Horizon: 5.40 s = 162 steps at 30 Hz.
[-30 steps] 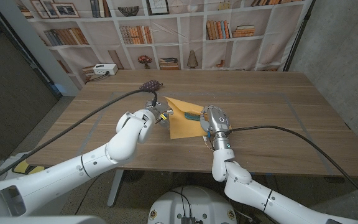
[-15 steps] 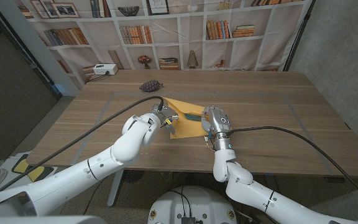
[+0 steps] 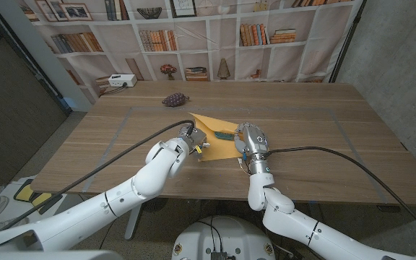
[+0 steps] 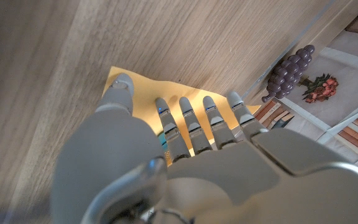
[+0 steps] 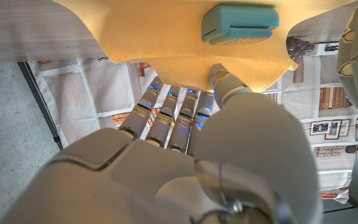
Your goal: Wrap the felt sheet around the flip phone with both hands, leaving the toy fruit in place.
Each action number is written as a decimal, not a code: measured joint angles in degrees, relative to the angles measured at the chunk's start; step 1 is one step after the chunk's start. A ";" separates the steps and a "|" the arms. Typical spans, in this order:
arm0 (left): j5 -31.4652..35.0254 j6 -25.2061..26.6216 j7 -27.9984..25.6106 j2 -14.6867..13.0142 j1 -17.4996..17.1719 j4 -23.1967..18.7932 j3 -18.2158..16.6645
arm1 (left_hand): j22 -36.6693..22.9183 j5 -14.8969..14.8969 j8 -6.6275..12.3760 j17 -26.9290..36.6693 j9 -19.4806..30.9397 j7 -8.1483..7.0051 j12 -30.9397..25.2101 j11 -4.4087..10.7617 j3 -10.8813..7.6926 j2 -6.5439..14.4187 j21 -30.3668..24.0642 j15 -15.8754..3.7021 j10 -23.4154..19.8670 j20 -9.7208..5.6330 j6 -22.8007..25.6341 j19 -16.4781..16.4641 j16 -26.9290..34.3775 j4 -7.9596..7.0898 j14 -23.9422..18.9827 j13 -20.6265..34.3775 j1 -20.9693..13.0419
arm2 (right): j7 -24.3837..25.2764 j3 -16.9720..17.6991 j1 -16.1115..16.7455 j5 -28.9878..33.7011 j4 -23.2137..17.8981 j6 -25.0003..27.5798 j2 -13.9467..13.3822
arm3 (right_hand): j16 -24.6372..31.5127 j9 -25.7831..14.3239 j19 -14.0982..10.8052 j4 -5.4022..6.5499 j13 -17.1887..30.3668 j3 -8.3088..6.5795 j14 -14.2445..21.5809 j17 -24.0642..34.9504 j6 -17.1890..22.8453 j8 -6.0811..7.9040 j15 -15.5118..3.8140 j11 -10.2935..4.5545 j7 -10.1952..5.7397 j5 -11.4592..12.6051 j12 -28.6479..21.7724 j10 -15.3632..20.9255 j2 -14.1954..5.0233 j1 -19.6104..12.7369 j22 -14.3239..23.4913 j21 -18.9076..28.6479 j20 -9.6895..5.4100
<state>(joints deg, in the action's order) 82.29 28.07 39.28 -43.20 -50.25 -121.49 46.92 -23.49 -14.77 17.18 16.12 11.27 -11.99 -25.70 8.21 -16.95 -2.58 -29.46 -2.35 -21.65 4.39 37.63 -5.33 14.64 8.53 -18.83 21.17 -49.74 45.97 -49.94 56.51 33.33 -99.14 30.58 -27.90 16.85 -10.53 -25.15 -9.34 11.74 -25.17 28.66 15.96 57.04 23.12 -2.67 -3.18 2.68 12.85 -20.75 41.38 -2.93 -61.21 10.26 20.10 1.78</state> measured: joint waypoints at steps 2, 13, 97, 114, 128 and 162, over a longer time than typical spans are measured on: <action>0.77 -0.16 -0.25 0.15 -0.29 0.25 -0.12 | -0.19 0.33 0.23 0.14 -0.10 0.09 -0.38 -0.01 0.00 0.56 -0.41 -0.06 -0.43 -0.33 1.46 -0.33 0.22 0.00 -0.22 0.00 -0.56 | 0.00 0.00 0.00 -0.01 0.02 -0.06 0.00 | 0.00 0.02 0.00 0.07 0.00 -0.23 0.10 0.00 0.30 -0.13 0.10 -0.13 0.29 -0.03 0.00 0.13 0.16 0.16 0.00 0.00 0.00; 3.52 -0.53 -2.25 1.03 -2.29 1.80 -0.95 | -0.82 2.52 1.56 1.29 -0.23 0.52 -2.67 0.12 -0.03 5.12 -3.21 -0.13 -3.90 -0.75 9.76 -2.79 1.84 -0.35 -3.58 0.51 -3.71 | -0.01 0.04 -0.01 -0.01 0.04 -0.38 -0.14 | -0.33 0.02 0.00 0.26 0.00 -0.42 0.30 0.00 0.55 -0.43 -0.11 -0.20 0.06 -0.04 0.42 0.20 0.28 0.28 0.00 0.00 0.00; -3.82 10.13 -48.51 11.05 1.58 20.74 0.80 | -1.74 4.46 5.17 1.42 0.04 4.22 -5.70 2.23 -2.78 9.45 -12.50 -0.62 -14.95 -2.35 20.33 -7.67 3.34 0.09 -13.54 1.58 -7.52 | -6.77 -3.31 -4.49 6.40 6.97 -10.04 -5.80 | -0.71 0.06 1.10 0.46 0.13 0.90 -2.62 2.54 2.88 -3.02 0.08 -4.74 -1.66 0.02 3.23 0.58 1.83 0.85 0.00 -2.37 -0.97; -19.33 4.58 -54.48 8.90 4.95 17.67 0.95 | -1.47 4.49 4.90 1.26 0.03 4.31 -4.59 1.60 -2.77 9.06 -13.14 -0.57 -13.28 -1.54 21.29 -6.81 2.33 0.09 -12.30 1.58 -7.89 | -8.70 -4.08 -6.04 7.77 8.79 -10.87 -5.59 | 0.17 -0.02 1.13 0.49 0.40 3.05 -3.42 3.33 3.28 -3.96 -0.11 -5.88 -2.07 0.30 4.03 0.08 1.53 -0.42 0.00 -2.82 -1.55; -34.50 -4.36 -48.36 2.08 4.33 8.43 -2.80 | -0.94 4.39 5.23 0.74 0.03 6.86 -3.93 1.60 -3.27 6.67 -13.80 -0.53 -13.29 -1.44 24.22 -4.87 1.45 1.66 -11.34 1.41 -10.33 | -8.81 -4.69 -6.97 8.03 10.17 -10.55 -4.61 | 1.05 -0.02 1.13 0.66 0.67 4.04 -3.41 3.88 3.89 -5.02 -0.11 -6.19 -2.67 0.51 4.24 0.39 1.24 -1.17 0.00 -2.82 -1.54; -18.68 7.62 -50.63 8.26 8.02 18.34 5.11 | -0.14 4.22 5.23 2.38 0.08 7.82 -4.21 2.02 -3.31 7.53 -16.95 -0.79 -16.59 -1.54 23.91 -5.42 3.06 0.64 -12.75 1.42 -10.83 | -6.70 -4.64 -8.90 5.69 14.00 -18.68 -4.84 | 2.23 0.02 -2.41 1.03 0.93 7.56 -3.41 4.67 5.22 -6.88 -0.11 -6.77 -3.40 0.73 4.81 1.03 0.63 -2.40 0.28 -2.42 -3.00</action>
<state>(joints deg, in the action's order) 63.62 35.68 -11.35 -34.94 -42.23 -103.15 52.03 -23.63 -10.55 22.41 18.49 11.35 -4.16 -29.92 10.23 -20.26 4.95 -46.41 -3.14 -38.24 2.86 61.54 -10.74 17.70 9.17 -31.58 22.59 -60.56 39.26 -54.58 47.60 39.02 -85.14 11.90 -32.74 19.08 -10.50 -27.56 -8.31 12.67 -17.61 25.26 20.63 62.26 16.24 -2.78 -9.95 -0.72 13.58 -15.95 42.41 -2.30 -63.61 10.55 17.67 -1.22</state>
